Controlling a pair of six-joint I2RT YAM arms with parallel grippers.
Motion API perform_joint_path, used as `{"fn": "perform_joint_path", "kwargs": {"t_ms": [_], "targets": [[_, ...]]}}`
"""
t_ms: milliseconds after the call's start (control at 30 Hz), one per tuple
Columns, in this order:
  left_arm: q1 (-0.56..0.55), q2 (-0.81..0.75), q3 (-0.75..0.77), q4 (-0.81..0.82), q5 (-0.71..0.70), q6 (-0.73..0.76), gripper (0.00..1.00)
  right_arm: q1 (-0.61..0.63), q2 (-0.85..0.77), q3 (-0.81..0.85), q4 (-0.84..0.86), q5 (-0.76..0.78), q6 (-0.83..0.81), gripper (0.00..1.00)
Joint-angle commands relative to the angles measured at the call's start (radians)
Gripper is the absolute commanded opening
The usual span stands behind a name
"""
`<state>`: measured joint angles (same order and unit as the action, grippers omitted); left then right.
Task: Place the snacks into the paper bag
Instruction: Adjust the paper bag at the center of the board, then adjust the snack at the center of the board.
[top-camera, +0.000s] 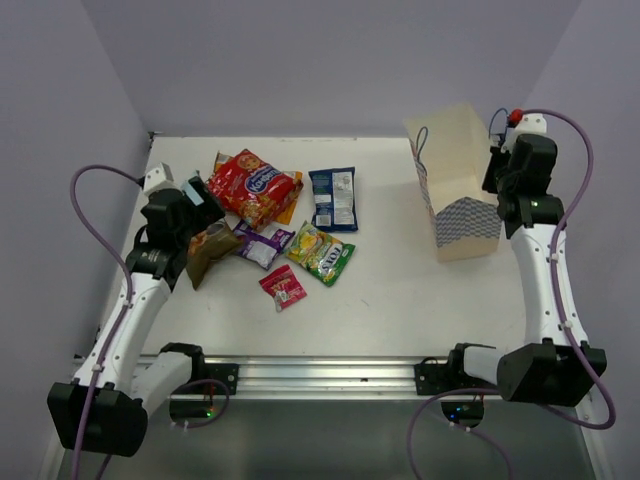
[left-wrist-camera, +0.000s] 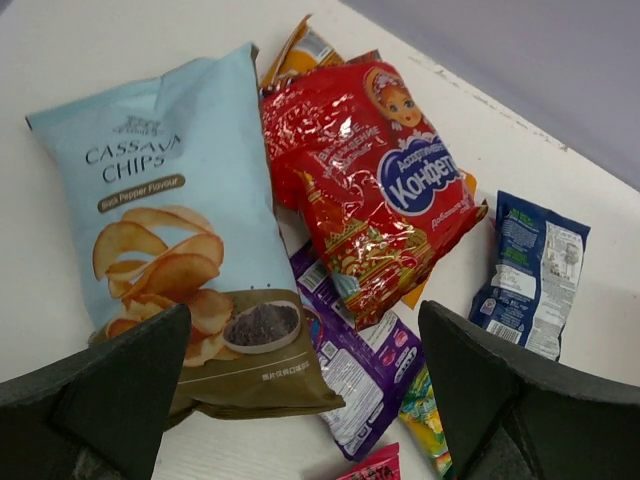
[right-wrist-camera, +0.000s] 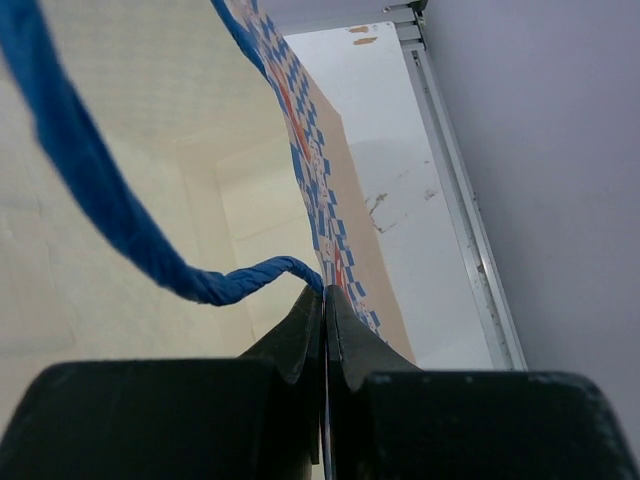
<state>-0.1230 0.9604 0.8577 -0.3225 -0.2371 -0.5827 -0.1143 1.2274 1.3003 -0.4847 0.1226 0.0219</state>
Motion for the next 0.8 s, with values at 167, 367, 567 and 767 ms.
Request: {"fn": "perform_joint_path", "kwargs": {"t_ms": [167, 367, 567, 767], "targets": [[0.097, 0.058, -0.149, 0.065, 0.153, -0.163, 1.00, 0.051, -0.038, -0.010, 0.037, 0.092, -0.014, 0.00], [0.102, 0.026, -0.197, 0.036, 0.163, -0.199, 1.00, 0.062, -0.040, -0.004, 0.023, 0.121, -0.048, 0.00], [0.102, -0.078, -0.304, 0.011, 0.101, -0.402, 1.00, 0.074, -0.043, 0.002, 0.012, 0.135, -0.051, 0.00], [0.102, -0.103, -0.358, 0.086, 0.020, -0.493, 1.00, 0.107, -0.057, -0.009, 0.024, 0.161, -0.065, 0.00]]}}
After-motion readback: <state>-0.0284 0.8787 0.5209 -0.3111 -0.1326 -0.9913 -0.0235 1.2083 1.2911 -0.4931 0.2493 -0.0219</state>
